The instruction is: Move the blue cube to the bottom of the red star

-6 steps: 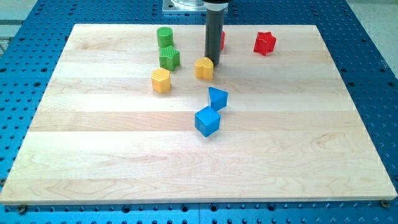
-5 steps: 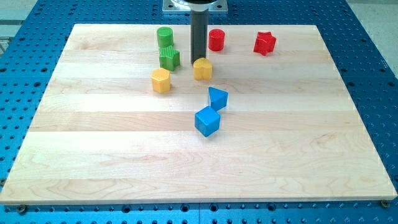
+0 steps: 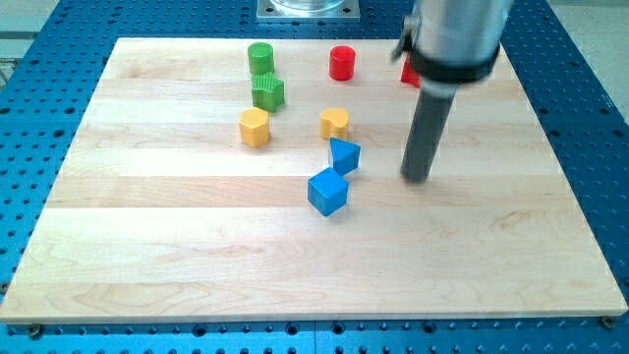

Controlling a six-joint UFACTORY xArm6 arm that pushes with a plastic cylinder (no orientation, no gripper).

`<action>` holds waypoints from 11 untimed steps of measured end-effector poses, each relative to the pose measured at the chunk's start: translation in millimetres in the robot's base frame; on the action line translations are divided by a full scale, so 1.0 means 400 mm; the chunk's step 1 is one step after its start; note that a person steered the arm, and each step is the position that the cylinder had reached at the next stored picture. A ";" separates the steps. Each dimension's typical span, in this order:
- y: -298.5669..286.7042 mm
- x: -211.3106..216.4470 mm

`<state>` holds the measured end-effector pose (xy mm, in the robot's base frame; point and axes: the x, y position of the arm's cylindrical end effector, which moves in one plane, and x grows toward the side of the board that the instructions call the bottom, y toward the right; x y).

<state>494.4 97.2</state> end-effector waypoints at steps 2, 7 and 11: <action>-0.409 0.137; -0.256 -0.001; 0.257 -0.095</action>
<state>456.4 200.1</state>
